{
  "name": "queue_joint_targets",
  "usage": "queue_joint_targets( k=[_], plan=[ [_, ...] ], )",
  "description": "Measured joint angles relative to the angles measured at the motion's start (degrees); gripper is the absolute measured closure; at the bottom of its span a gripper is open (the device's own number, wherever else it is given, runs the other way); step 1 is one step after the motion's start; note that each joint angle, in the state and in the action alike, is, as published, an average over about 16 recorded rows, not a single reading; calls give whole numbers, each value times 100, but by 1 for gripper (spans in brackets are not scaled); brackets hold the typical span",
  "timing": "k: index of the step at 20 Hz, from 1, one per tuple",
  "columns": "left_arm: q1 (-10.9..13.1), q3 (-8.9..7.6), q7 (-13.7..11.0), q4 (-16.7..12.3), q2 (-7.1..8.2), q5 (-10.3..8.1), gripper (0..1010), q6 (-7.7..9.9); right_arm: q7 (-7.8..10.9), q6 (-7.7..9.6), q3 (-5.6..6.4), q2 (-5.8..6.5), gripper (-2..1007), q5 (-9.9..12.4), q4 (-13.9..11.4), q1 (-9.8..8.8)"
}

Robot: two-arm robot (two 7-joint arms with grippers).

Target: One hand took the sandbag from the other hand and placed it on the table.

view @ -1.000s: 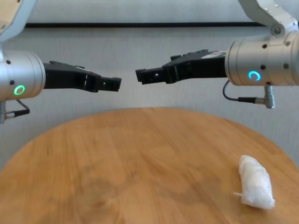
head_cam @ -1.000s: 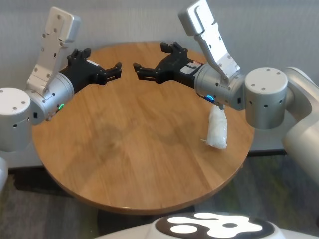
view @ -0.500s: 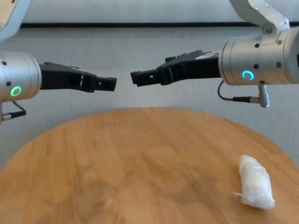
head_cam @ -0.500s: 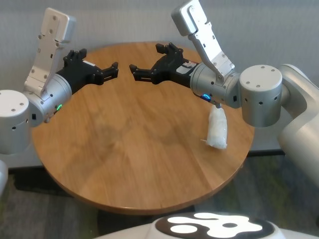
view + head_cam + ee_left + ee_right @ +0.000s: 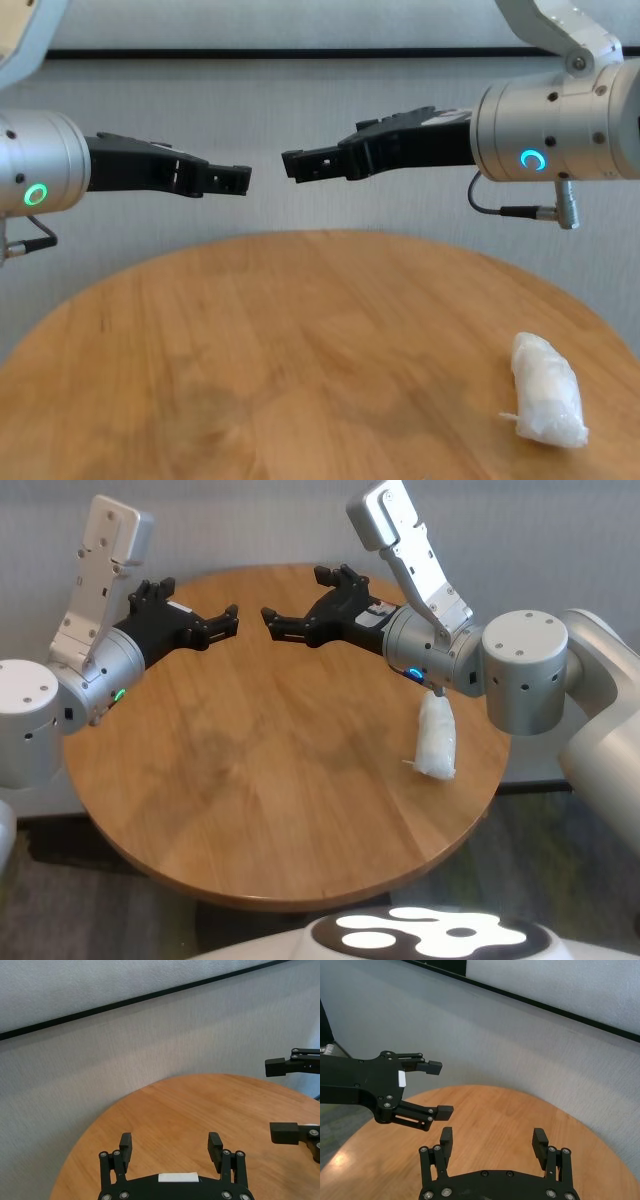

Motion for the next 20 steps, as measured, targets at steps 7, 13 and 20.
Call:
queue_joint_targets(
  k=[7, 13, 20],
  plan=[
    [-9, 9, -5, 9, 6, -5, 8, -2, -10, -10, 6, 5, 4, 10, -4, -6],
    [-12, 13, -7, 14, 9, -8, 8, -4, -14, -14, 9, 8, 4, 14, -7, -9],
    [-15, 16, -7, 17, 11, -11, 8, -6, -18, -17, 11, 10, 4, 18, -9, -12]
  ],
)
